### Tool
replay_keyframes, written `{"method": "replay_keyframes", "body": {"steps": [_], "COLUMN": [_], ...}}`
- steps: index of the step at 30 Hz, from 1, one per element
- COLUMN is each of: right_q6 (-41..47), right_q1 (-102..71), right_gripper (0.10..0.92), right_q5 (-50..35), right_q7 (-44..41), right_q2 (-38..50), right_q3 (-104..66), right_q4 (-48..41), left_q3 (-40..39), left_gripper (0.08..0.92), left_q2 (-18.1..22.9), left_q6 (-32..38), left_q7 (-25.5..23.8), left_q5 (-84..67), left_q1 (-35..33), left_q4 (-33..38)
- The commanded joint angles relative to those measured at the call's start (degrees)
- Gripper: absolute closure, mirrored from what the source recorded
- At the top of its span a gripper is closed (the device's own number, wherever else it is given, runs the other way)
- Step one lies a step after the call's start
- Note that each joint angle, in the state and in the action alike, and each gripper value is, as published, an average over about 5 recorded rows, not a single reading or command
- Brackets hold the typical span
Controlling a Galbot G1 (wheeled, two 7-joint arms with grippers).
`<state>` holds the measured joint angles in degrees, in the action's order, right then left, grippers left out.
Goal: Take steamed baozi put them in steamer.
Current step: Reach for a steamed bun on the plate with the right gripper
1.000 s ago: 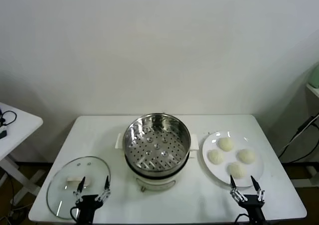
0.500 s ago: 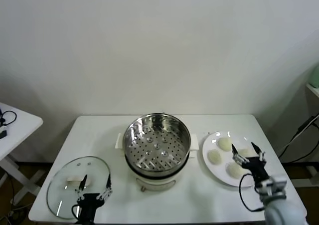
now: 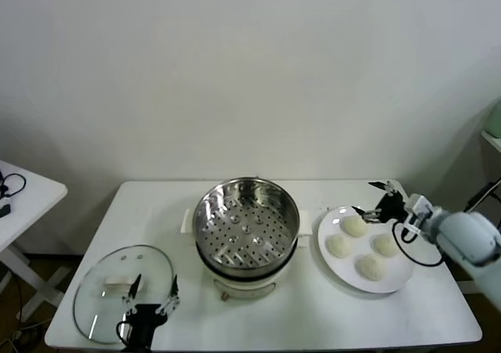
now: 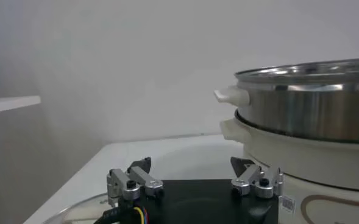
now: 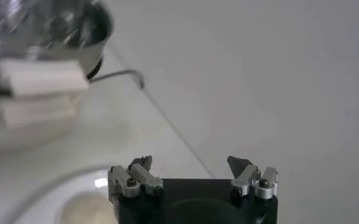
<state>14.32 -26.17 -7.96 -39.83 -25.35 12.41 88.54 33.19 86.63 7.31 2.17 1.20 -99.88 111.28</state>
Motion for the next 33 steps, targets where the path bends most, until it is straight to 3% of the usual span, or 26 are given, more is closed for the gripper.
{"method": "replay_keyframes", "body": {"steps": [1, 7, 15, 33], "right_q6": [-7.68, -12.37, -12.18, -16.94], "right_q1": [45.55, 58.61, 54.87, 37.98], "right_gripper": [0.203, 0.203, 0.203, 0.203], "right_q5": [12.12, 5.75, -2.4, 5.86], "right_q7": [-21.87, -27.38, -27.93, -27.61], "right_q2": [5.1, -5.66, -20.23, -33.34], "right_q3": [46.64, 64.42, 65.01, 50.29], "right_q4": [-14.67, -25.04, -36.69, -52.75], "left_q3": [-0.13, -0.21, 0.4, 1.32], "left_gripper": [0.177, 0.177, 0.177, 0.177], "left_q2": [0.06, 0.26, 0.23, 0.62], "left_q6": [0.31, 0.34, 0.14, 0.03], "left_q7": [-0.08, -0.4, -0.73, -0.93], "left_q5": [0.96, 1.23, 1.2, 1.16], "left_q1": [0.3, 0.94, 2.39, 3.42], "left_q4": [-0.73, -1.59, -2.92, -4.77]}}
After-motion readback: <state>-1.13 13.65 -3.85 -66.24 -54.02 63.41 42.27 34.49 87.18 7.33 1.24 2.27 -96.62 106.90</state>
